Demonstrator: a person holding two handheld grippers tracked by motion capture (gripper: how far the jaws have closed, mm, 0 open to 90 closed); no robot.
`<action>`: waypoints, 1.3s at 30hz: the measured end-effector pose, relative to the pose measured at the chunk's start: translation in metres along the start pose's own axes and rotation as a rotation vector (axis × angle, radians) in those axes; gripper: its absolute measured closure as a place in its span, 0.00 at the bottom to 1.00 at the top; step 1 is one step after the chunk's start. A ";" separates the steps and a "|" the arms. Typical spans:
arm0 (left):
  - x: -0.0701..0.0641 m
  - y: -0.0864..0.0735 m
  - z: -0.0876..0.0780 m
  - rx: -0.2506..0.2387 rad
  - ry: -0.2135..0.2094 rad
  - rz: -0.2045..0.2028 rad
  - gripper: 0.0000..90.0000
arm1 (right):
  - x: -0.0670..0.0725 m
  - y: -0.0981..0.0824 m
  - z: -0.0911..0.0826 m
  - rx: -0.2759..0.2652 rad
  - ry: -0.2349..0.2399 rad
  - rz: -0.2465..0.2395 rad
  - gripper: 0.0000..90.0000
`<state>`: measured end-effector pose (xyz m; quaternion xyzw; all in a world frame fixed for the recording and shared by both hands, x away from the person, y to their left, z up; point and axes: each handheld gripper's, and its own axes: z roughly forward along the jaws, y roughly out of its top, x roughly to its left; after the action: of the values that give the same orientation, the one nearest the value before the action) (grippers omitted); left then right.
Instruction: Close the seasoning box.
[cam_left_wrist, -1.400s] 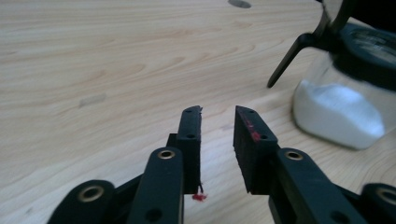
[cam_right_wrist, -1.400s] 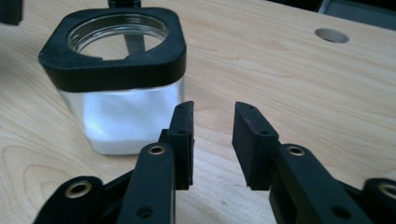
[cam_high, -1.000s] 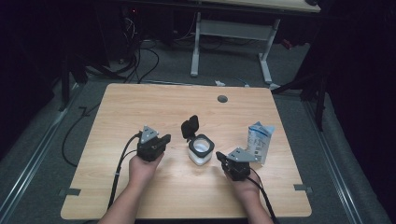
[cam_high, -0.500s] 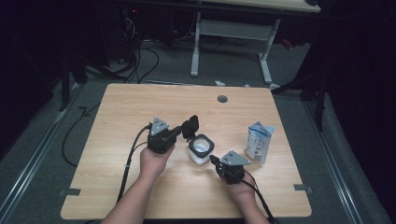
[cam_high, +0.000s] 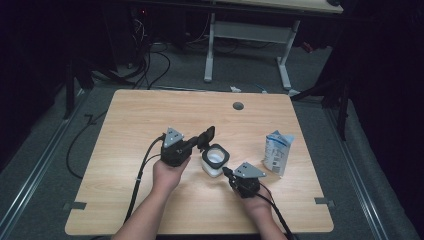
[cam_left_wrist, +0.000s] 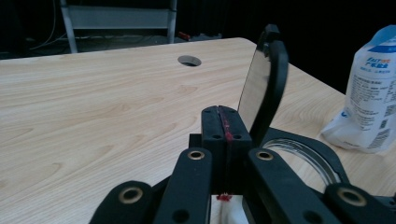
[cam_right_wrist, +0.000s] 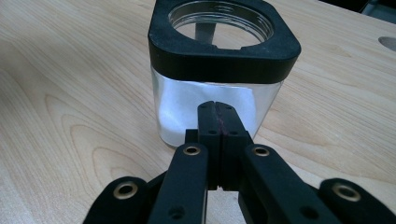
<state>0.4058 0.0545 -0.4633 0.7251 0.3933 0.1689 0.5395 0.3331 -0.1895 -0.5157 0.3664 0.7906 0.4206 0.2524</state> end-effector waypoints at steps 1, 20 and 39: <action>-0.002 0.000 0.000 -0.001 -0.003 0.004 1.00 | 0.000 0.000 0.000 -0.002 0.001 0.002 1.00; -0.022 -0.039 -0.008 0.028 -0.012 0.025 1.00 | -0.003 0.000 -0.004 -0.006 -0.011 0.002 1.00; -0.021 -0.064 0.013 0.097 -0.018 -0.036 1.00 | -0.016 -0.004 -0.007 -0.002 -0.040 0.037 1.00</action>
<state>0.3768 0.0375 -0.5225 0.7449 0.4089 0.1332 0.5101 0.3363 -0.2074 -0.5139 0.3893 0.7781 0.4184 0.2608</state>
